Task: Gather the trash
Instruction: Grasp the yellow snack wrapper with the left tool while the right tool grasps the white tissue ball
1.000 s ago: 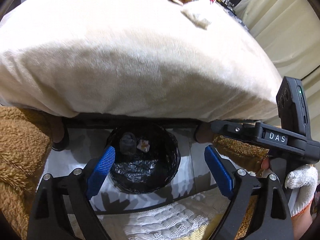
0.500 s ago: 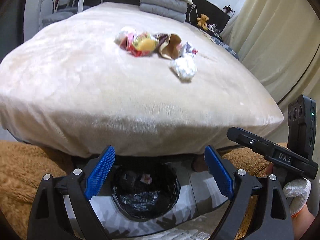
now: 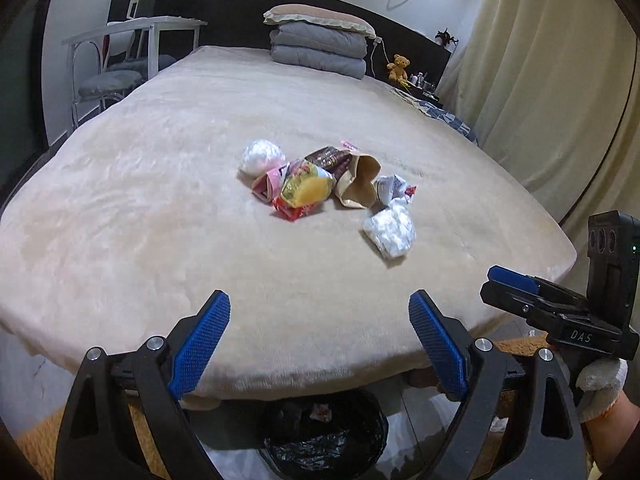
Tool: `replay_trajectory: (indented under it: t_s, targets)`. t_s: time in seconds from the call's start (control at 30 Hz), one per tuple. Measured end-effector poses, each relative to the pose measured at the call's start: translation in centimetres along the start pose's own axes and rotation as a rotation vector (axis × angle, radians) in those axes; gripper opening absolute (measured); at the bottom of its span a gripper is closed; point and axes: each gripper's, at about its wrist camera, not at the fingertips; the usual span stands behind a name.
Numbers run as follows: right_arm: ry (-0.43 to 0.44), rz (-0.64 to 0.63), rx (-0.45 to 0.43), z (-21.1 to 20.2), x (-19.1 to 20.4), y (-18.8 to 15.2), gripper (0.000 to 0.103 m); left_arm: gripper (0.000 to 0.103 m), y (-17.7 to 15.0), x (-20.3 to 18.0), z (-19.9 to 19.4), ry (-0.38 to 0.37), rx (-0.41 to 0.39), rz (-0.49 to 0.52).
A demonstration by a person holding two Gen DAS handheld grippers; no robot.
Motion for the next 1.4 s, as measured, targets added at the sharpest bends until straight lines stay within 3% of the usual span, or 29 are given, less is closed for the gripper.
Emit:
replay_trajectory:
  t_s: [0.17,0.43,0.7,0.8,1.07,1.23,1.3,1.4]
  targets:
    - [-0.001,-0.006,0.029,1.9,-1.1,2.2,0.072,0.088,2.7,1.0,1.7,-0.042,0.009,0.0]
    - [0.028,-0.021,0.105,5.4,-1.9,5.1,0.072,0.088,6.8,2.8,5.1,-0.197,0.051,-0.083]
    - [0.029,-0.088,0.153,8.1,-1.2,6.5,0.072,0.088,9.9,3.3,8.2,-0.201,0.084,-0.085]
    - [0.024,-0.098,0.174,9.0,-1.2,6.9,0.072,0.087,10.5,3.7,10.0,-0.237,0.139,-0.1]
    - [0.026,-0.132,0.206,10.5,-1.2,7.7,0.071,0.084,11.1,2.6,11.4,-0.197,0.146,-0.005]
    - [0.018,-0.155,0.224,11.1,-0.9,7.6,0.065,0.08,11.1,1.2,12.3,-0.139,0.144,0.104]
    - [-0.021,-0.156,0.217,11.3,-1.1,7.6,0.051,0.08,11.1,0.8,12.9,-0.118,0.154,0.135]
    - [-0.021,-0.148,0.226,11.6,-1.3,7.4,0.048,0.068,11.0,0.4,14.1,-0.074,0.191,0.157]
Point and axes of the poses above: each gripper's, at about its wrist camera, not at the fingertips, and z roughly the way its jaws point, x to its left, y to its top, and after that the axes turned 6 degrees about x, right-handed
